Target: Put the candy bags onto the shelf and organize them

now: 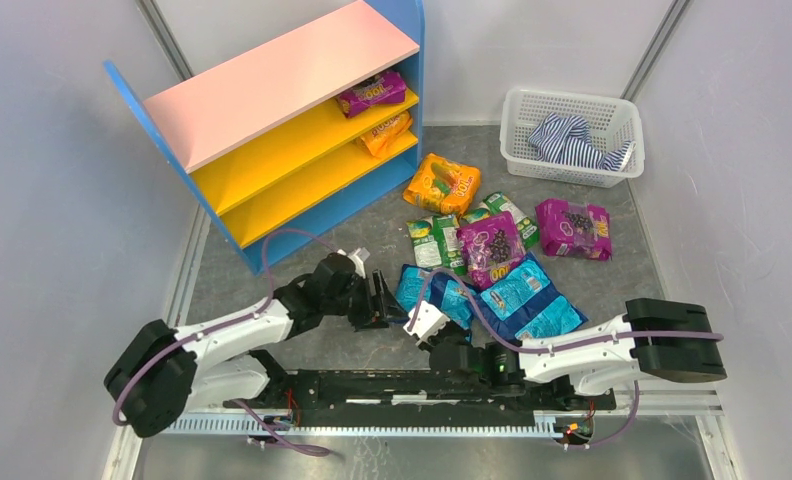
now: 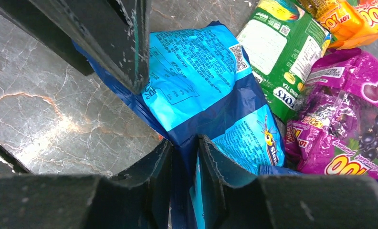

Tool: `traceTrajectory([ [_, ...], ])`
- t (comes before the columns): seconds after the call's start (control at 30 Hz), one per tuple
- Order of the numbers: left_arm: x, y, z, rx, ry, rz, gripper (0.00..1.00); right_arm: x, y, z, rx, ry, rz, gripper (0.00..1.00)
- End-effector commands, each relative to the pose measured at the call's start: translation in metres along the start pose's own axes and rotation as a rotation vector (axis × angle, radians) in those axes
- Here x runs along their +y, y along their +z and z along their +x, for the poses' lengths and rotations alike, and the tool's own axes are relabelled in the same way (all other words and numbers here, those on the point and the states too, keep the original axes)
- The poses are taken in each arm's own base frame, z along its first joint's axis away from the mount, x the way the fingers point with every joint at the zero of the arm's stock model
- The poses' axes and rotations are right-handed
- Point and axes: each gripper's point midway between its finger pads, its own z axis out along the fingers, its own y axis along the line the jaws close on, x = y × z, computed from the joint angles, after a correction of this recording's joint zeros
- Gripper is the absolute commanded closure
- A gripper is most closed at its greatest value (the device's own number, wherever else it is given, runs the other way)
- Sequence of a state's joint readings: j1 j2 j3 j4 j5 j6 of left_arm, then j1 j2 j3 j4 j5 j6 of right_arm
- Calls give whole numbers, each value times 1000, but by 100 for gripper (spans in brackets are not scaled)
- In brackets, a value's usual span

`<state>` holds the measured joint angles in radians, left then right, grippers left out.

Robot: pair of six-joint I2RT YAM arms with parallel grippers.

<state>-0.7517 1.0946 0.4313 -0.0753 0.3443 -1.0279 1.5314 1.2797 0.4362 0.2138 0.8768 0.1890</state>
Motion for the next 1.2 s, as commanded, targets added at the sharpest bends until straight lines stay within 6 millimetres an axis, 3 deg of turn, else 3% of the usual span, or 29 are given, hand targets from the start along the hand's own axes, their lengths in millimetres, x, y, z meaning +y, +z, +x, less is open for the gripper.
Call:
traceTrajectory([
  [0.0,-29,10,-5,-6,-7,101,39,-2,0,-17,-65,54,-5,69],
  [0.1,-37,12,-12,-22,-2,125,71,-5,0,-14,-60,36,-1,66],
  [0.17,-47,10,-17,-38,11,146,88,-6,0,-10,-49,9,-5,56],
  [0.23,-57,4,-22,-56,25,161,96,-4,-1,-6,-43,-18,-24,38],
  [0.3,-67,-3,-26,-70,37,175,98,-2,0,-3,-37,-35,-37,23],
  [0.37,-75,-10,-27,-74,38,188,98,-1,2,-1,-27,-54,-40,15],
  [0.6,-100,-30,-28,-78,47,258,98,-10,16,-18,-18,-101,77,8],
  [0.8,-98,-35,-25,-72,51,254,98,-29,32,-18,-19,-82,83,9],
  [0.97,-98,-37,-22,-65,56,257,98,5,36,-33,-99,-179,-154,24],
  [1.03,-101,-40,-24,-74,64,261,98,10,42,-28,-59,-222,-178,29],
  [1.17,-104,-45,-27,-93,75,258,98,5,48,-16,-7,-234,-130,27],
])
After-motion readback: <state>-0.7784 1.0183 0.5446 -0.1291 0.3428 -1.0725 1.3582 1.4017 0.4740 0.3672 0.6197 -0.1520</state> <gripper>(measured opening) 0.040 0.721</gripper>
